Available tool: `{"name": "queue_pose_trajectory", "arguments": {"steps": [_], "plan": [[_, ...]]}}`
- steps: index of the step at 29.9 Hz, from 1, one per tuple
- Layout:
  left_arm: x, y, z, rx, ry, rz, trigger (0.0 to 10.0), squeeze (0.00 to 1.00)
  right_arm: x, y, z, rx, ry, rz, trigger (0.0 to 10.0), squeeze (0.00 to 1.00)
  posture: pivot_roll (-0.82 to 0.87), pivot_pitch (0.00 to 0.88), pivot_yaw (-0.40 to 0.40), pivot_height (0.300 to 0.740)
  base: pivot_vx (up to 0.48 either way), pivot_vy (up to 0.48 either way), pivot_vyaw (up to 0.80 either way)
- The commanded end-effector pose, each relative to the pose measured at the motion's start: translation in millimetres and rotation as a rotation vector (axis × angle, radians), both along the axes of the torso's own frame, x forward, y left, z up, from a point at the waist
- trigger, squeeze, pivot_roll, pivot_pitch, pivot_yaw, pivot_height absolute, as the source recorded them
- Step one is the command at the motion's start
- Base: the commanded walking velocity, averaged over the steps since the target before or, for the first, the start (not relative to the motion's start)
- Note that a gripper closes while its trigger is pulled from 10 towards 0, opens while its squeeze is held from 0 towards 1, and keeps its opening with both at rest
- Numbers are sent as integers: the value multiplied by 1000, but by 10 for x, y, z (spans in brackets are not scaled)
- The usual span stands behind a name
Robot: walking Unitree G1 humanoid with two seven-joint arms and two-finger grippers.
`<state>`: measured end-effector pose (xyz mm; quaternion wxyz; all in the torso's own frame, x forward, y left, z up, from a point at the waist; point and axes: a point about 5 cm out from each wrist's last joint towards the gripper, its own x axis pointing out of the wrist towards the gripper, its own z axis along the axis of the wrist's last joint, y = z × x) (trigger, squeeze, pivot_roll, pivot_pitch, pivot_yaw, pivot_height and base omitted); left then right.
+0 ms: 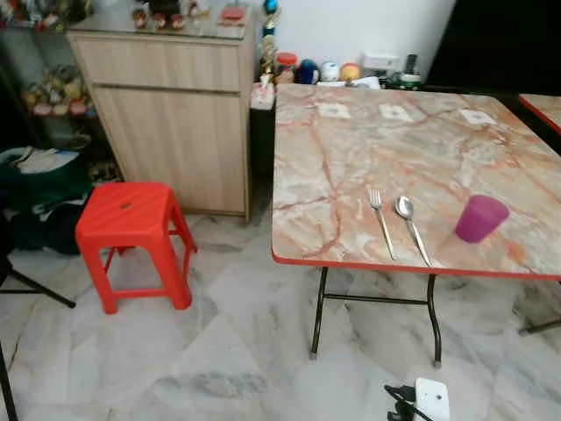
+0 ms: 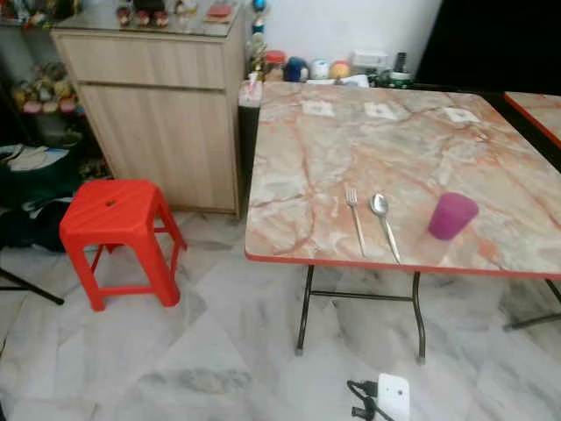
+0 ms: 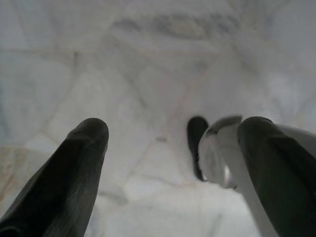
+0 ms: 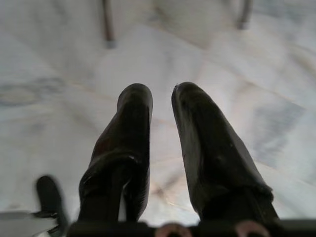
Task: Setting the table
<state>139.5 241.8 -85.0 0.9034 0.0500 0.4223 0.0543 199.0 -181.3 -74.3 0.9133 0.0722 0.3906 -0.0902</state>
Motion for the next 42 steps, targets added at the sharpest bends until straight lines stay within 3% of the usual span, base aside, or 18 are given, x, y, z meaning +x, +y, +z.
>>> {"name": "queue_pose_trajectory", "arguments": {"steps": [1,11,15,16,18,19,24,33,42], "plan": [[-6,-17,-7,-7,-1,6,10000,0,-6,-66,7,-14,-5,-7,10000,0,51,65,-27,740,0,0,0],[13,-25,1,-17,-12,8,10000,0,67,-53,53,-30,-42,34,10000,0,51,64,-31,740,0,0,0],[25,-42,2,-26,-18,9,10000,0,300,9,205,-63,-145,118,10000,0,49,65,-32,740,0,0,0],[26,-46,2,-29,-21,11,10000,0,422,29,298,-62,-206,128,10000,0,48,67,-32,740,0,0,0],[26,-46,2,-30,-21,11,10000,0,459,34,329,-61,-228,131,10000,0,48,67,-32,740,0,0,0],[27,-48,2,-31,-22,11,10000,0,584,41,446,-55,-310,130,10000,0,44,68,-32,740,0,0,0],[27,-56,1,-35,-22,9,10000,0,779,55,670,-58,-461,150,10000,0,37,67,-33,740,0,0,0],[20,-64,-3,-42,-22,8,10000,0,704,1,772,-110,-608,161,10000,0,31,66,-38,740,0,0,0],[22,-65,-2,-44,-23,5,10000,0,753,-24,1005,-166,-755,191,10000,0,34,64,-40,740,0,0,800]]}}
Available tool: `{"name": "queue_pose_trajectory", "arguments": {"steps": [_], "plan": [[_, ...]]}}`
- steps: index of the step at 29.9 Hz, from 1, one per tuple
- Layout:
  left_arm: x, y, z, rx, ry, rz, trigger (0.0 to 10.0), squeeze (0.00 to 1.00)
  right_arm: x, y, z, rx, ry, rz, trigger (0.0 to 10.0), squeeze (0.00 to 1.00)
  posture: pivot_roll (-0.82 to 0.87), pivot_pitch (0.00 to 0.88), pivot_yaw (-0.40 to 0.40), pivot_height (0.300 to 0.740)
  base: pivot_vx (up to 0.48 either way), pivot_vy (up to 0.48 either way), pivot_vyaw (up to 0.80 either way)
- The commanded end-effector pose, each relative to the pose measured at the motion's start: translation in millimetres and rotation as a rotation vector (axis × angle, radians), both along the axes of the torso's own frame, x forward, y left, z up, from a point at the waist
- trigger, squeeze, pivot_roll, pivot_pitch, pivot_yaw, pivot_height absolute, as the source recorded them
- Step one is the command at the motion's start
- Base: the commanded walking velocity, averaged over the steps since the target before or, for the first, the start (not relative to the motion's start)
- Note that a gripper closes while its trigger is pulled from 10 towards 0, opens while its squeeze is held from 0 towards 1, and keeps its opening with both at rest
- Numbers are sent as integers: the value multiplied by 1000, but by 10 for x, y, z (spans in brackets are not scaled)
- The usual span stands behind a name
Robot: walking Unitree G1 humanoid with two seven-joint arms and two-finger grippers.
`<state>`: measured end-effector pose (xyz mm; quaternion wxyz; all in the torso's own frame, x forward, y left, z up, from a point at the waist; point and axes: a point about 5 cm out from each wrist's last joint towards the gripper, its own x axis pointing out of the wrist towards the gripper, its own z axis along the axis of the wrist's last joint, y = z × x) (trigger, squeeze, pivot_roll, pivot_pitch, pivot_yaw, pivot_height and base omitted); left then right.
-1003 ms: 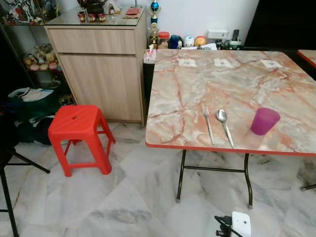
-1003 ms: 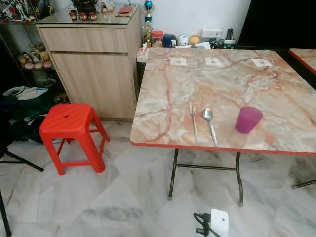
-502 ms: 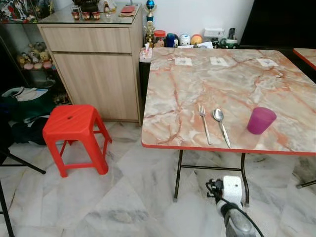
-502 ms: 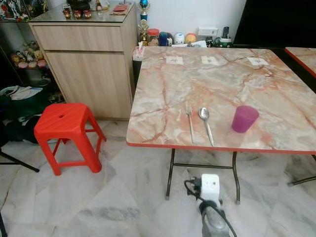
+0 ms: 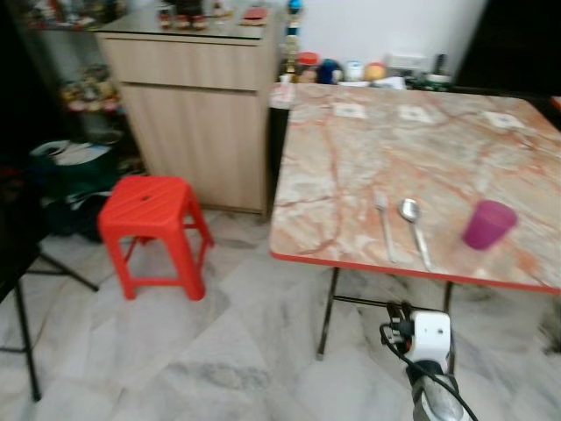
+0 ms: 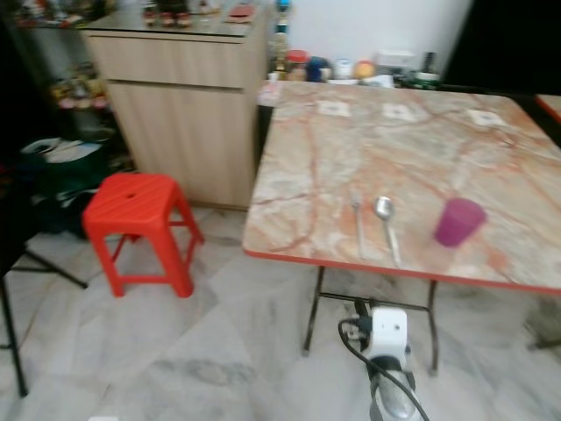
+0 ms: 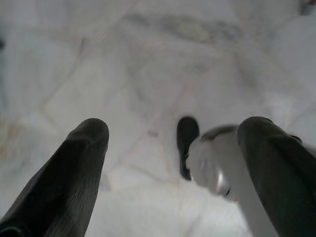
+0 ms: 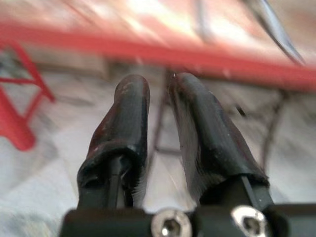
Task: Setting the table
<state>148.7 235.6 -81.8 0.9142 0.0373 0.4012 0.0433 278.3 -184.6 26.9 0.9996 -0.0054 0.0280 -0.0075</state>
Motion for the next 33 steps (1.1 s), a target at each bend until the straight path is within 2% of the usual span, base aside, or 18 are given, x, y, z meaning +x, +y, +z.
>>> {"name": "queue_pose_trajectory", "arguments": {"steps": [1,5,10,12,14,25,33], "plan": [[-71,-4,-34,-14,25,17,10000,0,-40,11,26,-15,-26,8,10000,0,34,64,-40,740,0,0,800],[-72,-5,-35,-15,25,18,10000,0,-63,-3,125,-31,-81,-11,10000,0,36,64,-43,740,0,0,200],[-79,1,-37,-12,30,14,10000,0,-123,-97,311,-32,-159,-95,10000,0,27,65,-40,740,0,0,0],[-79,2,-36,-12,30,14,10000,0,-116,-109,337,-34,-167,-106,10000,0,27,65,-40,740,0,0,0],[-71,2,-33,-12,28,13,10000,0,-42,-145,464,-7,-201,-151,10000,0,25,62,-39,740,0,0,0],[-61,-9,-34,-15,31,6,10000,0,129,-19,738,12,-252,-107,10000,0,25,57,-35,740,75,0,0],[-75,1,-39,-12,38,3,10000,0,135,4,728,11,-236,-92,10000,0,26,43,-34,740,310,0,0]]}}
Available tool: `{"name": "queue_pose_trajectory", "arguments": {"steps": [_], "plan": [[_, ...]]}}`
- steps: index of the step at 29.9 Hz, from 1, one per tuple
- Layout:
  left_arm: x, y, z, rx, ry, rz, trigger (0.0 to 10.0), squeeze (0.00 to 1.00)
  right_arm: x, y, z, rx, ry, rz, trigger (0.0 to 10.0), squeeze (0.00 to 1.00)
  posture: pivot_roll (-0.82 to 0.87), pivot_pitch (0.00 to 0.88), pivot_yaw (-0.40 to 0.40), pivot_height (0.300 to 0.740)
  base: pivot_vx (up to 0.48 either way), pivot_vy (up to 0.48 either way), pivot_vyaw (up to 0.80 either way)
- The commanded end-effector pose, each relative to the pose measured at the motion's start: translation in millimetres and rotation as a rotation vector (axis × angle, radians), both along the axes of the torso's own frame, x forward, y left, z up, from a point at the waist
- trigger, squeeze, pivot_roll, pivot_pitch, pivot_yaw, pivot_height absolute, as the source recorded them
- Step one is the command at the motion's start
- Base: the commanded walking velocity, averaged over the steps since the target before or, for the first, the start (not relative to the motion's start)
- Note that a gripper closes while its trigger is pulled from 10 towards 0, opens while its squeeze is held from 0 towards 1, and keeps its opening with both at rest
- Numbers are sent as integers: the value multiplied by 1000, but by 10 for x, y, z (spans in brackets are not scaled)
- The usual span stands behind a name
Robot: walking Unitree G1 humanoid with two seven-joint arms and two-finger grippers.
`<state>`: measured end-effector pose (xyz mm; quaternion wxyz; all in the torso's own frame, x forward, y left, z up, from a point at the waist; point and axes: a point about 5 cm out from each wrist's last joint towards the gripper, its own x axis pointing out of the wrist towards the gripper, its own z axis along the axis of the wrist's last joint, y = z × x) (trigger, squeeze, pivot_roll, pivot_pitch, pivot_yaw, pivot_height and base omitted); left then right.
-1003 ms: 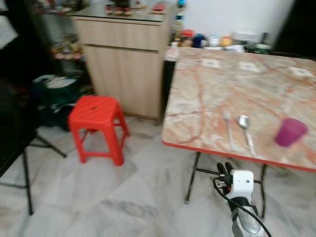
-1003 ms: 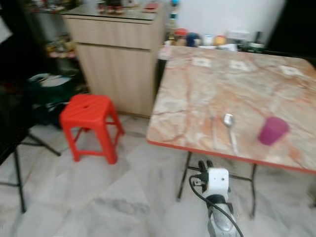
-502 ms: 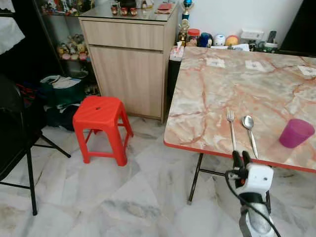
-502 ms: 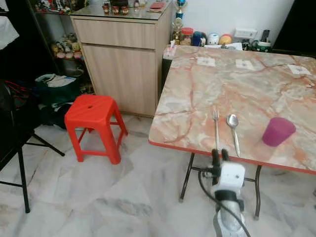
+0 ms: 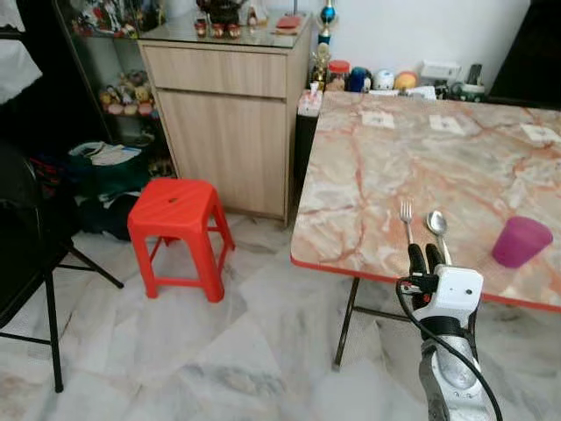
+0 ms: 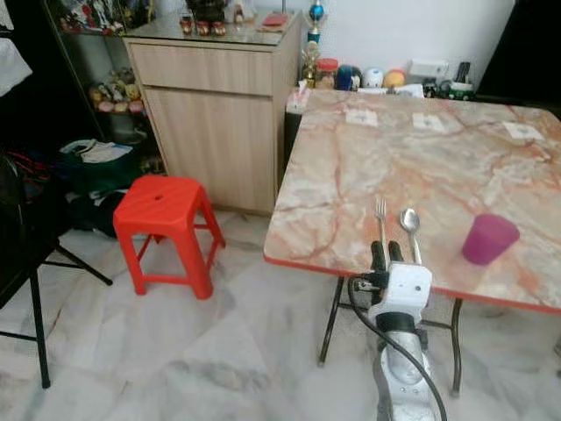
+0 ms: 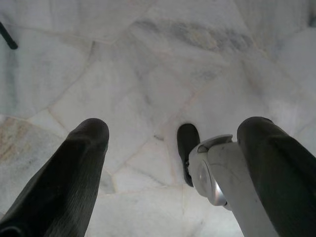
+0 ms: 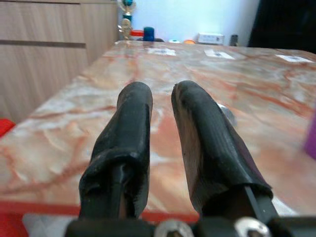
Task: Setting the table
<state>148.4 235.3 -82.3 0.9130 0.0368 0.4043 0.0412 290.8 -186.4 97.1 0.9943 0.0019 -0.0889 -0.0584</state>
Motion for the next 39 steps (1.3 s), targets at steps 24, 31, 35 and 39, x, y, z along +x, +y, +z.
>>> {"name": "queue_pose_trajectory", "arguments": {"steps": [24,31,35,39], "plan": [[-85,-24,-49,-12,47,-5,10000,0,34,-143,-124,149,157,-114,10000,0,23,52,-35,740,170,0,0],[-76,-31,-47,-14,42,-5,10000,0,146,-102,-149,233,211,-91,10000,1000,25,57,-31,740,0,0,0],[-71,-25,-42,-13,39,-7,10000,0,242,-48,-192,219,279,-77,10000,0,29,61,-27,740,0,0,0],[-64,-21,-37,-12,33,-6,10000,0,304,-18,-185,227,297,-65,10000,0,32,63,-27,740,0,0,0]]}}
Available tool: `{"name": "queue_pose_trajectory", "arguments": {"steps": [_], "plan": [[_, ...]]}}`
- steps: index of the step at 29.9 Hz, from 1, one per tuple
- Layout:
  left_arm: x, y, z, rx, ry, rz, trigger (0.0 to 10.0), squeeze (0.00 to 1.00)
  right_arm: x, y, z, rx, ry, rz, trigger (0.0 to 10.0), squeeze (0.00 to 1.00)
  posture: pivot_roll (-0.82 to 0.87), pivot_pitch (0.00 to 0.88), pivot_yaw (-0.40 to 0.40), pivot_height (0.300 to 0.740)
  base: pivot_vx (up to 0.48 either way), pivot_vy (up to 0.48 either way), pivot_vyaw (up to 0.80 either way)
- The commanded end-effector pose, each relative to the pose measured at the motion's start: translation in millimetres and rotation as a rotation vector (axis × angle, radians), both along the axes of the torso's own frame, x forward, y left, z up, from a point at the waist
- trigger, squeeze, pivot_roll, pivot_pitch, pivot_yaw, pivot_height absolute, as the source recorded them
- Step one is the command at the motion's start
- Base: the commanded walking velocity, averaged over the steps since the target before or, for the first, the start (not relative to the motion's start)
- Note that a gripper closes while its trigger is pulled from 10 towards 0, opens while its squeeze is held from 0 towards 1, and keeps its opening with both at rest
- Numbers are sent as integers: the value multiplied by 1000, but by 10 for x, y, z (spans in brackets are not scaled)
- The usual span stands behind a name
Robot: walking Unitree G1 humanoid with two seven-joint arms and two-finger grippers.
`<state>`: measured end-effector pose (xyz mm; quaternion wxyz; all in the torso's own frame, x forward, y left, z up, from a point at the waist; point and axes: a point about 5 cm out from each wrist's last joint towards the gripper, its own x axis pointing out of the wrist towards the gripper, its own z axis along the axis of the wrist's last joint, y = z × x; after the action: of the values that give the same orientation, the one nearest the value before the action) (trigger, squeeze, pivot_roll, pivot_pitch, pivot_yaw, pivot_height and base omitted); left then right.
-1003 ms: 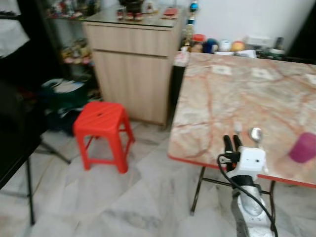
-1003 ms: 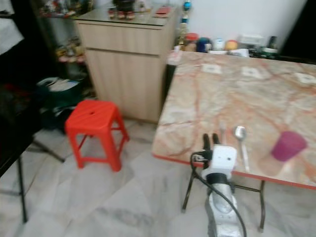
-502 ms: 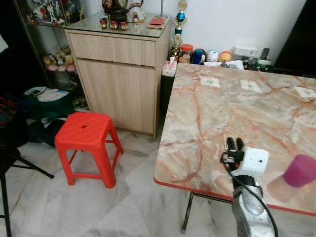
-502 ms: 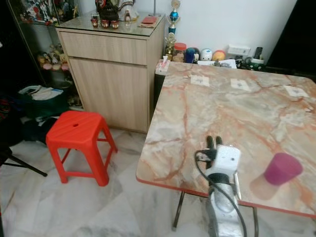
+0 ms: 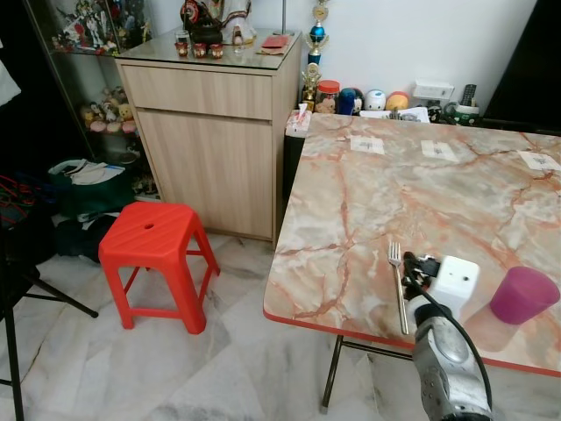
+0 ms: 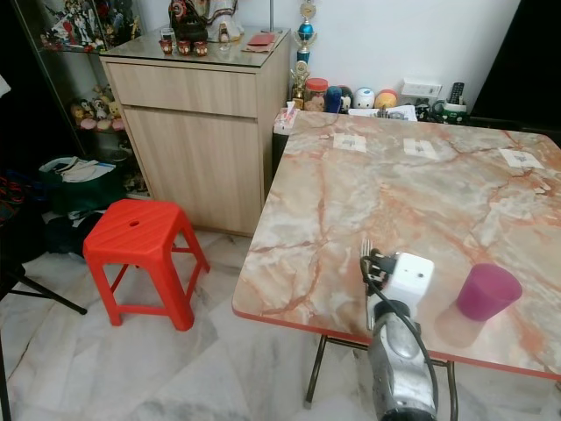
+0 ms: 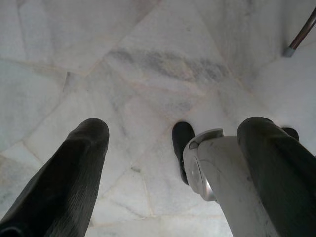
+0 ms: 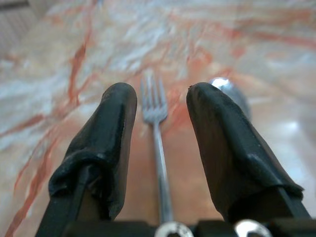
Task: Setting the table
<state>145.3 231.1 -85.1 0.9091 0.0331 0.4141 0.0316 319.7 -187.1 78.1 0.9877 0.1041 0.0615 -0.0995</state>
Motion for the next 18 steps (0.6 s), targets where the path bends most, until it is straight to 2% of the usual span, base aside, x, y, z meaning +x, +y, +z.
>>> {"name": "queue_pose_trajectory", "arguments": {"steps": [1,3,10,18], "plan": [[-32,22,-8,3,11,7,10000,0,27,-2,-7,-11,24,6,10000,0,32,65,-26,740,0,0,0],[-34,21,-10,3,14,3,10000,0,93,45,-54,-22,80,17,10000,0,33,69,-23,740,0,0,0],[-37,12,-12,0,12,5,10000,0,195,71,-8,-17,85,16,10000,0,41,72,-23,740,0,0,0],[-51,9,-18,0,16,8,10000,0,271,8,18,-15,104,-41,10000,0,43,76,-21,740,0,0,0]]}}
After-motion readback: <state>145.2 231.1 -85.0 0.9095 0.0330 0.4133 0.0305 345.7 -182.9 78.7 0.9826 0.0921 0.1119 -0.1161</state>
